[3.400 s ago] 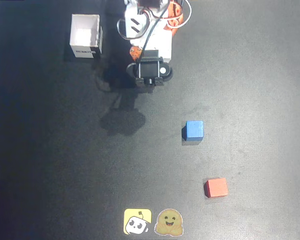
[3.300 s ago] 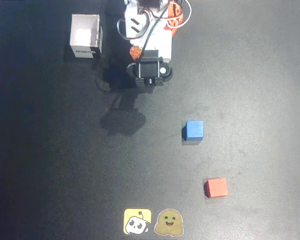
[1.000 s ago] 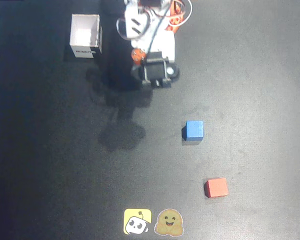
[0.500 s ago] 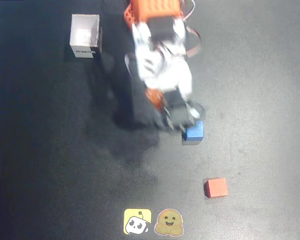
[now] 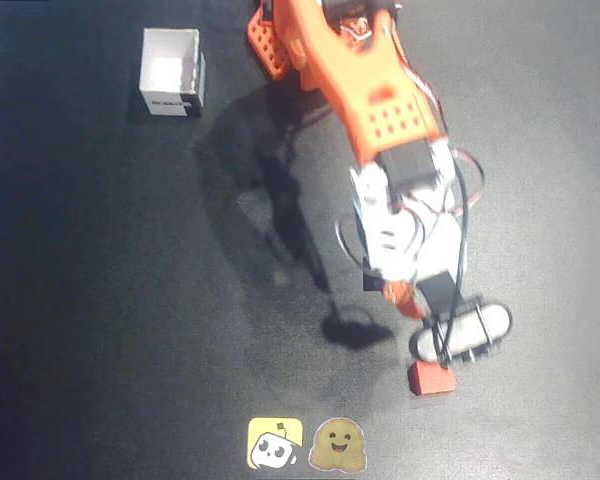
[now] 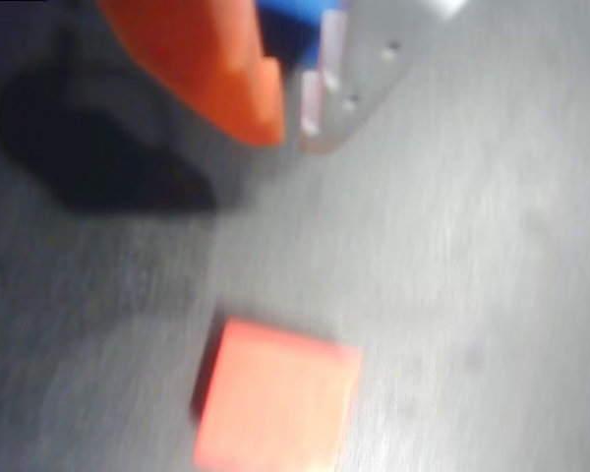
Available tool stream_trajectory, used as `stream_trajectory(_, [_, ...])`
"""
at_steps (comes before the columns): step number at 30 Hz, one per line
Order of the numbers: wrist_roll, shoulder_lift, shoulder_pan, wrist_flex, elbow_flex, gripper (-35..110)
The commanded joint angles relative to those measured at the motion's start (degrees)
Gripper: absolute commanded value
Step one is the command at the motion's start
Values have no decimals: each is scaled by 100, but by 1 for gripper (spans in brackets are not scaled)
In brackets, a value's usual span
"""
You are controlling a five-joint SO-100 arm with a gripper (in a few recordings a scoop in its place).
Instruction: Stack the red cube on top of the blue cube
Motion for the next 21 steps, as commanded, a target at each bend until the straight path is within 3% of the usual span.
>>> stream_trajectory(1, [44,-237,-26,-26,-633,0])
stream_trajectory(21, [237,-1503,141,-202,-1687,0])
